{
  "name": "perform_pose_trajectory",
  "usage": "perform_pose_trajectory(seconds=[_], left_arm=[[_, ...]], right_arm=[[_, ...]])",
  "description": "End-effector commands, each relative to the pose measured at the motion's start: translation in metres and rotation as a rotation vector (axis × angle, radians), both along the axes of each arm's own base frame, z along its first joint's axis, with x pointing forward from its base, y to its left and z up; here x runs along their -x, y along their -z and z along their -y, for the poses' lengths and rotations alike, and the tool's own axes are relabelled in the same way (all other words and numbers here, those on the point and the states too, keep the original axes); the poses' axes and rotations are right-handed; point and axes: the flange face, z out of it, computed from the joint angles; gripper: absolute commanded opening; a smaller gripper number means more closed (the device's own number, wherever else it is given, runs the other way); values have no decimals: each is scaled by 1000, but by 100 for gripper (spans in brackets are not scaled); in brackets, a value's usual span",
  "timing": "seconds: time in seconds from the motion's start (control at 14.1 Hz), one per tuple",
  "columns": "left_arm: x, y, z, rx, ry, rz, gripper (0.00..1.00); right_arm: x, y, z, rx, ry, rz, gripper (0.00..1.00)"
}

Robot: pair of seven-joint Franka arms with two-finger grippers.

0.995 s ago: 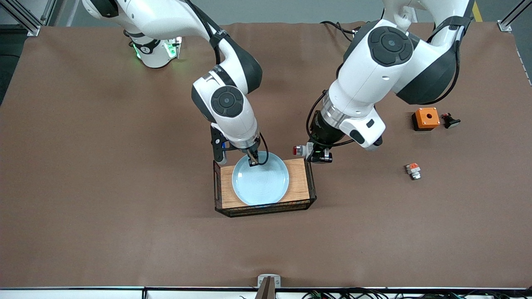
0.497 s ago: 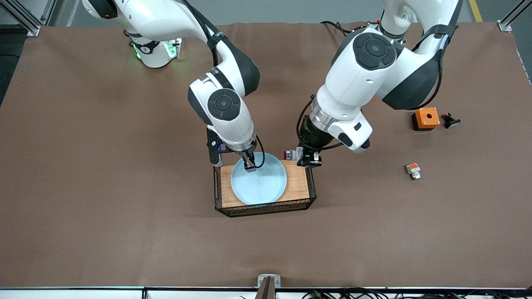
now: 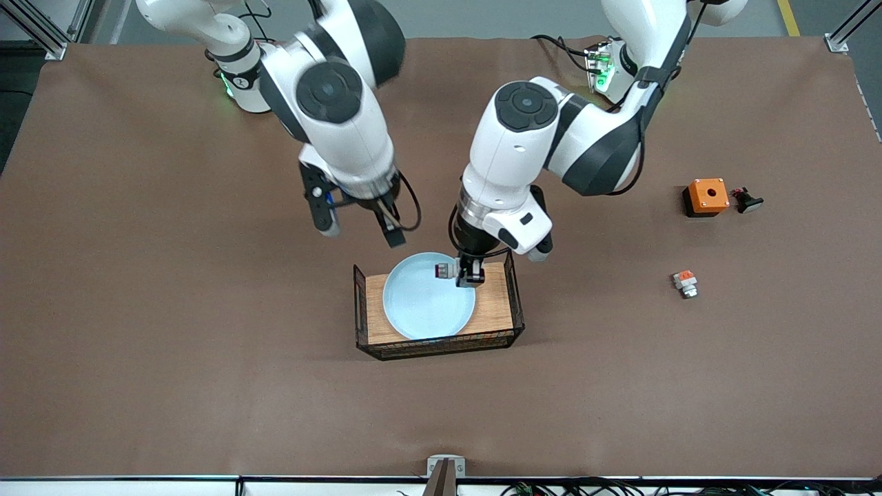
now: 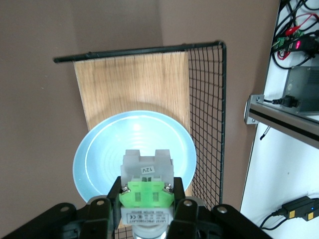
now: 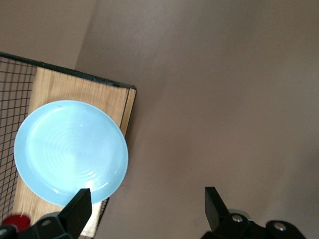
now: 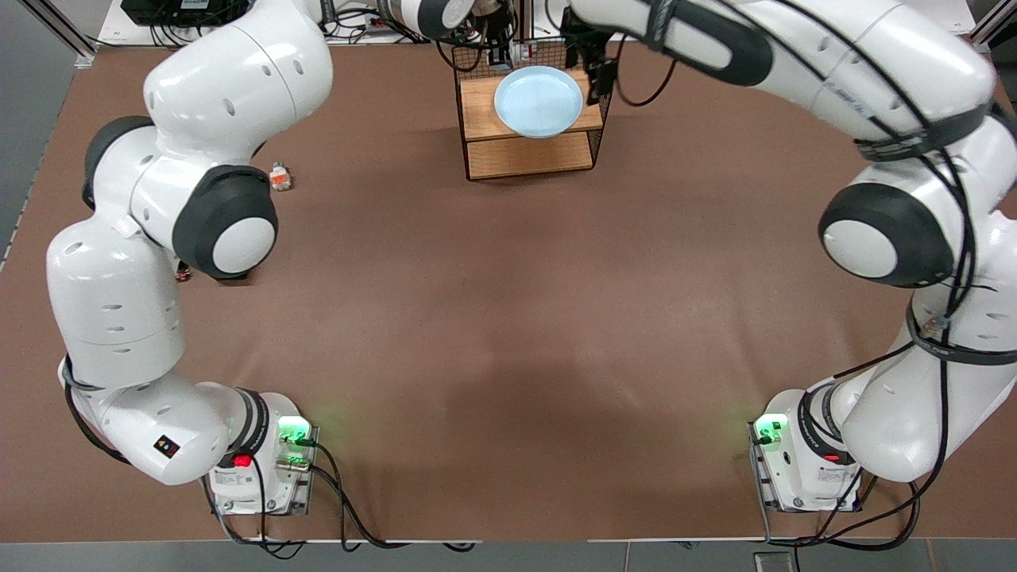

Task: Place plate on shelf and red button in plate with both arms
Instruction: 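Lower the green switch onto the plate while the right gripper withdraws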

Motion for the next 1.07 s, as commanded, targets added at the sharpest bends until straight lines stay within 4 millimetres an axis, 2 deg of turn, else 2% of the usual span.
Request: perform_pose_trajectory(seconds=[0.0,0.21,0.36,0.5,0.71,0.85,0.99], left_arm=[[-13,26,7,11,-12,22,0],[-16,43,19,41,6,64,0],[-19,58,21,43,8,69,0],[-21,69,22,45,9,72,0],[-23,101,23,18,10,44,0],[-21,107,22,5,12,29,0],[-19,111,22,-12,13,5,0]], right_arm=[[3,-42,59,4,-136,-17,100],[7,-83,140,-16,-296,-14,100],[12,-99,199,-31,-425,-6,100],[14,-104,258,-43,-542,2,100],[9,-101,337,-63,-697,6,100],[4,-98,376,-64,-793,16,100],[0,-99,397,-53,-837,38,100]])
